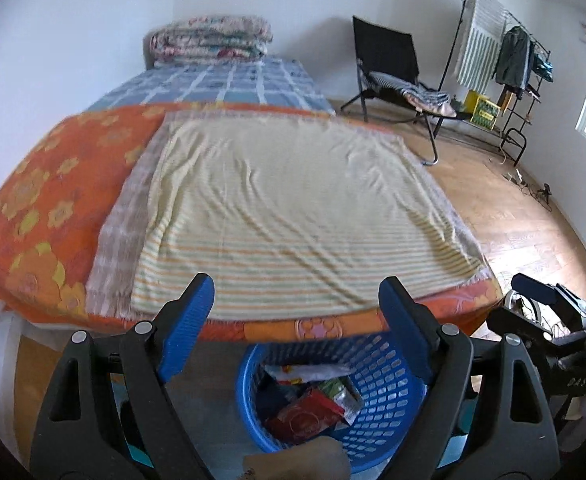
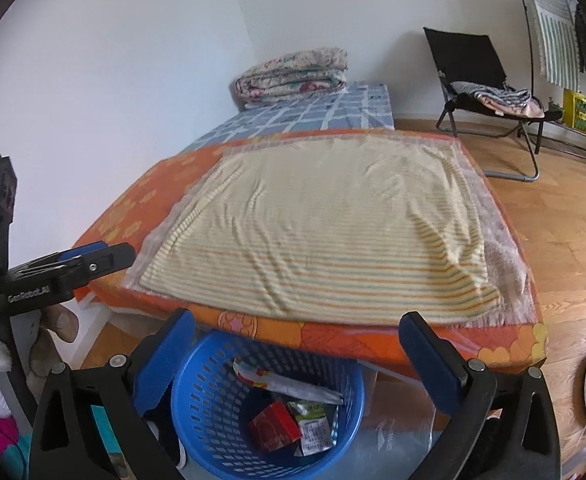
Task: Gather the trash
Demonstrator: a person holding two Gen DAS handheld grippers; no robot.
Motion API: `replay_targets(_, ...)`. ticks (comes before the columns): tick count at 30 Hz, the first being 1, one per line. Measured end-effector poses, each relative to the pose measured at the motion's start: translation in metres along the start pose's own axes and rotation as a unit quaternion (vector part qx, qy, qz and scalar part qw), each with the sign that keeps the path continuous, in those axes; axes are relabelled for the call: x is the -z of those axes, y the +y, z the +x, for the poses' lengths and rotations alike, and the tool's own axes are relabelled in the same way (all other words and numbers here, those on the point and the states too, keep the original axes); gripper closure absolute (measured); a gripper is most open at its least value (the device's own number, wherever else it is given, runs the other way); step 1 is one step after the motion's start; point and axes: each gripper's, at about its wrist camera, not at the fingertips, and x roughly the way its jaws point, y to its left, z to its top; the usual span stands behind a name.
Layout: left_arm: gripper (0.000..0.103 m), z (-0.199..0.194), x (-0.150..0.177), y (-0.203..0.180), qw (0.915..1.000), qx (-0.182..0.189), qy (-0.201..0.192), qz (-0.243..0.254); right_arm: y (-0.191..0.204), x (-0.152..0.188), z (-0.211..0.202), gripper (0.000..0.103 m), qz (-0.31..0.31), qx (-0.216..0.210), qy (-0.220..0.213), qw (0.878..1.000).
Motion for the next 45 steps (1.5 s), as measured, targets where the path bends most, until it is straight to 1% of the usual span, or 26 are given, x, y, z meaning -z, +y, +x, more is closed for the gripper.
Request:
replay_targets(4, 0.015, -0.008, -0.006, -0.010, 0.9997, -0.003, -0.016, 0.017, -0.005, -0.009, -0.008, 0.000, 0.011, 0.006, -0.018, 1.000)
replay_targets(6, 0.006, -0.010, -0.007, -0.013, 0.9996, -0.003, -0.021, 0.019, -0.008, -0.010, -0.011, 0.000, 0.018, 0.006, -0.024, 1.000)
replay_targets(7, 0.004, -0.011, -0.008, -0.014, 0.9995, -0.003, -0.024, 0.019, -0.010, -0.012, -0.013, 0.000, 0.022, 0.007, -0.026, 0.999)
replay_targets(14, 0.001, -0.014, -0.013, -0.020, 0.9994, -0.012, -0.030, 0.011, -0.020, -0.016, -0.018, 0.000, 0.043, 0.008, -0.036, 0.998)
replay_targets(19, 0.001, -0.015, -0.015, -0.021, 0.9993, -0.013, -0.035, 0.004, -0.021, -0.016, -0.019, 0.000, 0.048, 0.004, -0.038, 0.998)
replay_targets(31, 0.001, -0.016, -0.017, -0.020, 0.9996, -0.008, -0.027, 0.000, -0.017, -0.019, -0.017, 0.000, 0.044, -0.005, -0.036, 0.998)
replay_targets(45, 0.001, -0.019, -0.017, -0.019, 0.9996, -0.008, -0.027, -0.007, -0.016, -0.016, -0.018, 0.000, 0.044, -0.004, -0.038, 0.998)
